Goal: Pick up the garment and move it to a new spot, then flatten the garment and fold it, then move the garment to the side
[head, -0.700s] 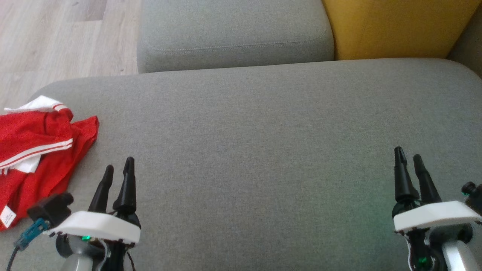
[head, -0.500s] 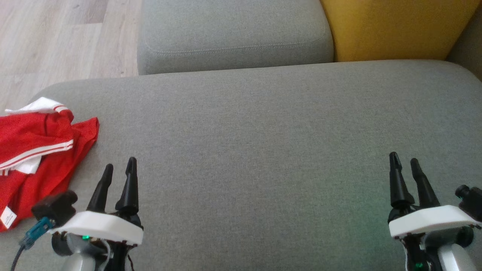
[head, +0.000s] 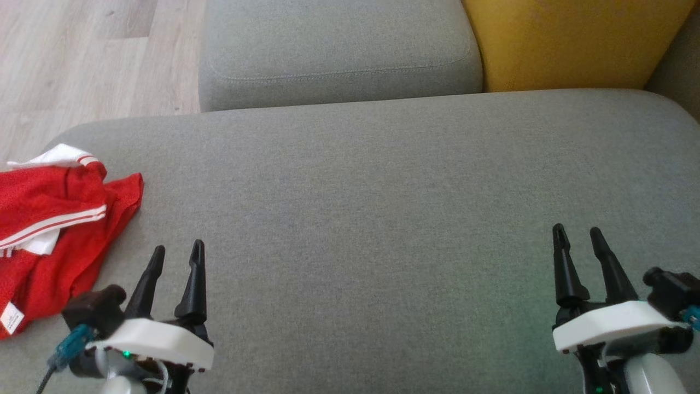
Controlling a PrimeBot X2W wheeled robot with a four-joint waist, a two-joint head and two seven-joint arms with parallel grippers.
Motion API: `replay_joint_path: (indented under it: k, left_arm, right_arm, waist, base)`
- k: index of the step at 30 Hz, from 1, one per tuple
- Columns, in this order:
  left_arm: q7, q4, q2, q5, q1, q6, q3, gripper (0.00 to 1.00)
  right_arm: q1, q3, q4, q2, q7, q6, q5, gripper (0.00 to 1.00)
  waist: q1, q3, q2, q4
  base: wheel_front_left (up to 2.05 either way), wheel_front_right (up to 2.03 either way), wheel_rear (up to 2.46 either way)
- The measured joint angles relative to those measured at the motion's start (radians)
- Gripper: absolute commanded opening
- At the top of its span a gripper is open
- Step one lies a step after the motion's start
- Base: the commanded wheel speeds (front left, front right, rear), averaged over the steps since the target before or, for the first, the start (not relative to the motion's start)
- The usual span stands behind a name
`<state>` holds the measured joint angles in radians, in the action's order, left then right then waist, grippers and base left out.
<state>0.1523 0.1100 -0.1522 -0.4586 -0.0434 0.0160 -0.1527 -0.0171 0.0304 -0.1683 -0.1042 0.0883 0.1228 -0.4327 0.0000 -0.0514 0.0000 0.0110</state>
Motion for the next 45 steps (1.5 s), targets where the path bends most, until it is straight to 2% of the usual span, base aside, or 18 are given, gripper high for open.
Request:
replay_joint_path:
  k: [8, 27, 36, 45]
  left_arm:
    - [0.023, 0.019, -0.006, 0.087, -0.001, -0.024, -0.009, 1.0]
    - [0.075, 0.041, -0.007, 0.248, -0.02, -0.04, -0.025, 1.0]
    - [0.097, 0.049, 0.006, 0.324, -0.038, -0.042, -0.019, 1.0]
    - [0.097, 0.058, 0.022, 0.325, -0.038, -0.038, 0.004, 1.0]
  right_arm:
    - [0.0, 0.011, 0.0, 0.0, 0.016, 0.0, 0.107, 1.0]
    - [-0.016, 0.025, 0.012, 0.004, 0.054, 0.0, 0.31, 1.0]
    - [-0.019, 0.014, 0.015, 0.029, 0.061, 0.0, 0.338, 1.0]
    - [-0.03, 0.0, 0.009, 0.039, 0.007, 0.0, 0.286, 1.0]
  waist:
    - [0.0, -0.004, 0.0, 0.003]
    - [0.0, -0.012, 0.0, 0.002]
    - [0.0, -0.013, 0.0, 0.002]
    - [0.0, -0.014, 0.0, 0.002]
  base:
    - [0.0, 0.0, 0.0]
    - [0.0, 0.0, 0.0]
    - [0.0, 0.0, 0.0]
    - [0.0, 0.0, 0.0]
